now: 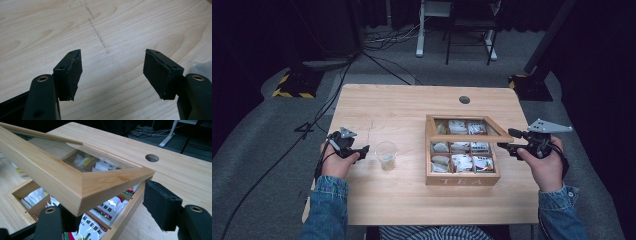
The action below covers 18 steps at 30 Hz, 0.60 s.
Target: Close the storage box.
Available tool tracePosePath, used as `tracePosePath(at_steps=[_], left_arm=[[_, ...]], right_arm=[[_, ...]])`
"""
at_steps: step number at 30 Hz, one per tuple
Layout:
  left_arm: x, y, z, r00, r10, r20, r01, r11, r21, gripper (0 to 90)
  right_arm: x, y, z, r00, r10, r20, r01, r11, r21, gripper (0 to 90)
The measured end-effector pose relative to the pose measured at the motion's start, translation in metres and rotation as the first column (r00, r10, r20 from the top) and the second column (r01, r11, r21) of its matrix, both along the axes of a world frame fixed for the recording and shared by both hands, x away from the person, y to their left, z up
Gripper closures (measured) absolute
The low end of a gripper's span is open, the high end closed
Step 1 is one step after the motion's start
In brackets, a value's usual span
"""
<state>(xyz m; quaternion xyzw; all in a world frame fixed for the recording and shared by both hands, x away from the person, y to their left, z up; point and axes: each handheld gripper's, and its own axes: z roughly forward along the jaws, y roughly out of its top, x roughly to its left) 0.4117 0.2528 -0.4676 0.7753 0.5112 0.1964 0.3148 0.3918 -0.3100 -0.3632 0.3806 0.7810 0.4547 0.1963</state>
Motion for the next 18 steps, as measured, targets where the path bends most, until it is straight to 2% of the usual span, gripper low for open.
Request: tracePosePath(at_steps=[3,7,9,18], left_arm=[[0.001,0.003,-0.009,0.9997,0.005,-0.025,-0.005,1.0,0.005,32.1],[0.002,0.004,-0.014,0.9993,0.008,-0.037,-0.007,0.9999,0.009,32.2],[0.002,0.004,-0.016,0.9991,0.015,-0.039,-0.015,0.9999,0.001,32.2],[0.004,0.003,-0.021,0.9988,0.001,-0.049,0.0,0.9999,0.016,31.7]], right_arm=[[-0.001,0.0,0.0,1.0,-0.003,-0.003,0.003,1.0,-0.007,35.2],[-0.002,0.001,-0.001,0.9997,-0.008,-0.022,0.007,1.0,-0.015,35.7],[-0.003,0.001,-0.002,0.9997,-0.005,-0.026,0.004,1.0,-0.023,36.2],[-0.006,0.003,-0.006,0.9975,0.008,-0.07,-0.011,0.999,-0.049,39.2]])
